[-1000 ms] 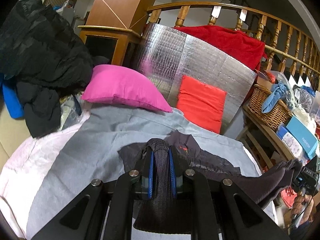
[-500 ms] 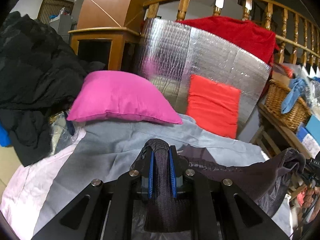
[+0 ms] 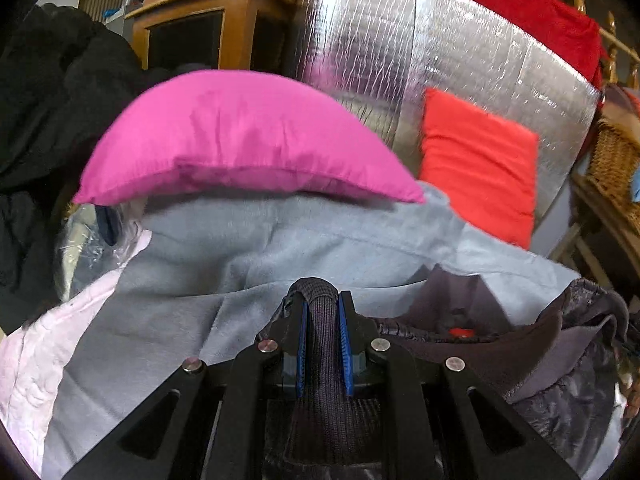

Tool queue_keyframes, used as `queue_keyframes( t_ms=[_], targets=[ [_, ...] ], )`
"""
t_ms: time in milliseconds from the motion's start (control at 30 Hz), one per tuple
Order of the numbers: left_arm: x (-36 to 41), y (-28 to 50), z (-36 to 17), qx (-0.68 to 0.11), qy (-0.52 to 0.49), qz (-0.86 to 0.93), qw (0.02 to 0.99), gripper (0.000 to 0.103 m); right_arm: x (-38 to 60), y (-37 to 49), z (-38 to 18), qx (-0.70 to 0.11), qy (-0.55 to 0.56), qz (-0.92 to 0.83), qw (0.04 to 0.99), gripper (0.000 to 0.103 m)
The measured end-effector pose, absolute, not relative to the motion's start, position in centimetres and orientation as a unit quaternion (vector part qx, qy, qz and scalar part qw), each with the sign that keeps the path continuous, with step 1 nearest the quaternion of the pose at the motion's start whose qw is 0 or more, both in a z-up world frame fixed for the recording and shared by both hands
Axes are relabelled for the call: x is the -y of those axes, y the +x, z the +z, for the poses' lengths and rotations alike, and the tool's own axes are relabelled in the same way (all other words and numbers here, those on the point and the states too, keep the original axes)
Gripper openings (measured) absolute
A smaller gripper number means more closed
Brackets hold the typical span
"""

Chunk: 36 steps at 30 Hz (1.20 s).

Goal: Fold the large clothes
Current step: 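Lay the hem over the collar and open both tools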

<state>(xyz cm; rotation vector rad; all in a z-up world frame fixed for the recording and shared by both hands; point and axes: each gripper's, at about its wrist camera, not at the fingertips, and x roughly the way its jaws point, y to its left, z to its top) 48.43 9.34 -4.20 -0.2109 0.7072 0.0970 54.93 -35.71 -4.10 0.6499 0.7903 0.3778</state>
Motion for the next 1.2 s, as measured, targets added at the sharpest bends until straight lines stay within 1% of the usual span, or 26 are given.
queue_keyframes(
  t_ms=[300, 633, 700, 733, 800, 833, 867, 900, 933, 967, 1000, 1067, 1100, 1133, 1200],
  targets=[
    [-8.4, 51.2, -7.6, -0.374, -0.076, 0.059, 0.923, 0.016, 35.3, 57.6, -8.8, -0.407, 0.298, 0.146, 0.851, 0.008],
    [-8.2, 53.5, -9.8, -0.405, -0.067, 0.071, 0.909, 0.016, 35.0, 58.3, -10.9, -0.423, 0.285, 0.12, 0.852, 0.008],
    [-8.4, 54.2, -10.3, -0.417, -0.075, 0.074, 0.903, 0.017, 35.0, 58.5, -11.2, -0.428, 0.285, 0.115, 0.85, 0.008],
    [-8.5, 54.4, -10.5, -0.422, -0.082, 0.076, 0.9, 0.02, 34.9, 58.7, -11.3, -0.431, 0.286, 0.113, 0.848, 0.008],
    [-8.9, 54.8, -10.6, -0.427, -0.096, 0.078, 0.896, 0.021, 35.1, 59.0, -11.7, -0.438, 0.295, 0.107, 0.843, 0.008],
    [-9.2, 54.9, -10.5, -0.427, -0.107, 0.078, 0.894, 0.025, 35.2, 59.1, -11.8, -0.439, 0.304, 0.106, 0.839, 0.009],
    [-9.3, 54.9, -10.3, -0.427, -0.113, 0.077, 0.894, 0.034, 35.4, 59.2, -11.9, -0.439, 0.314, 0.106, 0.835, 0.009],
    [-9.6, 54.8, -10.0, -0.421, -0.114, 0.087, 0.896, 0.046, 35.5, 59.2, -12.0, -0.441, 0.32, 0.105, 0.832, 0.01],
    [-9.7, 54.5, -9.6, -0.413, -0.111, 0.098, 0.899, 0.072, 35.4, 59.3, -12.0, -0.443, 0.32, 0.105, 0.831, 0.011],
    [-10.0, 54.0, -9.0, -0.397, -0.108, 0.11, 0.905, 0.085, 35.4, 59.3, -11.9, -0.445, 0.319, 0.106, 0.83, 0.012],
    [-10.5, 53.5, -8.4, -0.379, -0.109, 0.12, 0.911, 0.087, 35.4, 59.2, -11.6, -0.446, 0.318, 0.109, 0.83, 0.016],
    [-11.6, 52.9, -7.7, -0.374, -0.121, 0.124, 0.911, 0.088, 35.7, 59.0, -11.0, -0.44, 0.323, 0.112, 0.831, 0.034],
    [-12.4, 52.4, -7.3, -0.375, -0.134, 0.122, 0.909, 0.088, 35.9, 58.8, -10.5, -0.432, 0.329, 0.115, 0.832, 0.071],
    [-13.1, 51.8, -7.0, -0.372, -0.144, 0.124, 0.909, 0.088, 36.1, 58.6, -9.9, -0.423, 0.335, 0.114, 0.834, 0.103],
    [-14.4, 50.2, -6.2, -0.361, -0.152, 0.127, 0.911, 0.088, 36.8, 57.7, -8.0, -0.398, 0.329, 0.099, 0.851, 0.103]
  ],
)
